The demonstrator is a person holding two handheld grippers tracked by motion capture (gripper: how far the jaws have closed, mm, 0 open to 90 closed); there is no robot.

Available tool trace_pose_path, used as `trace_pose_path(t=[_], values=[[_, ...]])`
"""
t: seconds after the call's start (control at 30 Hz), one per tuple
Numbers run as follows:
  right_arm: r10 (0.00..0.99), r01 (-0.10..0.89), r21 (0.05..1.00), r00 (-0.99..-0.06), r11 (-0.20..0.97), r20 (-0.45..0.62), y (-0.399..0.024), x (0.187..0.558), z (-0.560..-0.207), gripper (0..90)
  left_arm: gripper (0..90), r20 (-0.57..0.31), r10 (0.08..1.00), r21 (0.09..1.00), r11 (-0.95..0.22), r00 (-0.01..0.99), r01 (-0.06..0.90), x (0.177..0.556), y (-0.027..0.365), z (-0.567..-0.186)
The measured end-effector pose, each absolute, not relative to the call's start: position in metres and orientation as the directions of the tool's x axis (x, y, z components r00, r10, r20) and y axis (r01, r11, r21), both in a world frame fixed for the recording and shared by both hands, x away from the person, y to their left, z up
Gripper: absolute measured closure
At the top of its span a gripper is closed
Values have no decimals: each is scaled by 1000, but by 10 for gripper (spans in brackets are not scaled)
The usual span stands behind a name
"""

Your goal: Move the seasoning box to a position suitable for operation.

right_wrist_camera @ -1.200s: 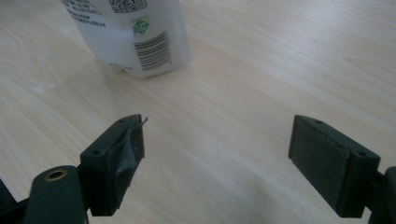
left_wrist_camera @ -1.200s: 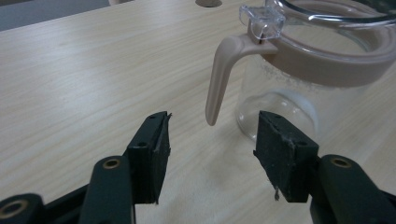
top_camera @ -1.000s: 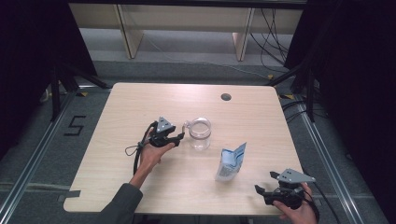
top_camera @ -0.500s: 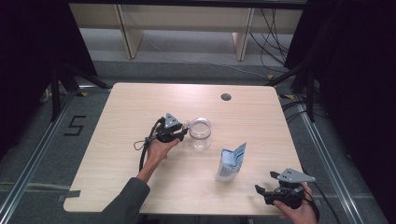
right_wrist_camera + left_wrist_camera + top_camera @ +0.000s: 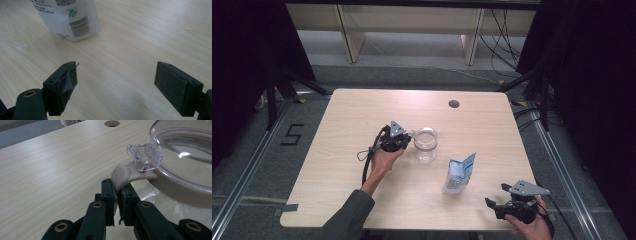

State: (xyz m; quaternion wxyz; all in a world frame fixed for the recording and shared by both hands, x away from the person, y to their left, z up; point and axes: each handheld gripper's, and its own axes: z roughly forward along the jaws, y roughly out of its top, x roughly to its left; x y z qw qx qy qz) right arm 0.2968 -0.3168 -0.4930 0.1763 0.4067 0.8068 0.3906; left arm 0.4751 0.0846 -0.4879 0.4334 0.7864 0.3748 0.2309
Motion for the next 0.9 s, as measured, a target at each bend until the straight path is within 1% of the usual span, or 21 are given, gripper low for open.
trace_pose_path(t=[0.07,0.13,0.17,0.27,0.3,0.33,0.37,0.43,0.5,0.53,0.57,0.67,0.73,0.83,0.9], values=[[796,516,777,-605,362,31,-317,297,-493,191,854,44,791,857,-344,610,385,473,84,-488],[807,541,768,-587,341,55,-315,295,-493,192,854,32,788,859,-337,615,387,471,85,-486],[803,531,771,-595,351,44,-316,296,-493,191,855,52,787,855,-353,614,380,469,85,-485],[802,529,771,-596,354,41,-316,296,-493,192,855,63,790,853,-360,610,378,466,86,-484],[795,529,769,-604,358,45,-316,297,-493,191,855,42,796,863,-334,604,380,465,85,-485],[796,529,769,-604,358,45,-316,297,-493,192,855,52,789,853,-354,612,383,465,87,-485],[795,514,776,-606,365,28,-317,297,-493,192,855,48,793,855,-346,607,385,464,88,-485],[794,516,775,-607,364,32,-316,297,-493,192,855,41,800,857,-337,599,390,462,88,-486],[795,526,771,-605,358,43,-316,297,-493,192,855,42,803,857,-335,595,392,460,89,-486],[806,539,770,-590,343,54,-315,295,-493,191,855,30,808,860,-321,588,397,456,89,-486],[804,531,772,-593,351,42,-316,296,-493,192,855,38,803,854,-335,595,398,455,91,-486],[796,527,771,-604,357,45,-316,297,-493,192,855,32,804,854,-331,594,401,451,91,-486],[796,516,776,-605,364,28,-316,297,-493,192,855,22,819,859,-309,573,408,444,90,-486],[797,514,776,-604,366,24,-316,297,-493,191,853,37,814,851,-330,580,409,438,91,-483],[796,528,771,-603,355,46,-316,297,-493,192,851,22,813,850,-322,582,417,434,92,-483]])
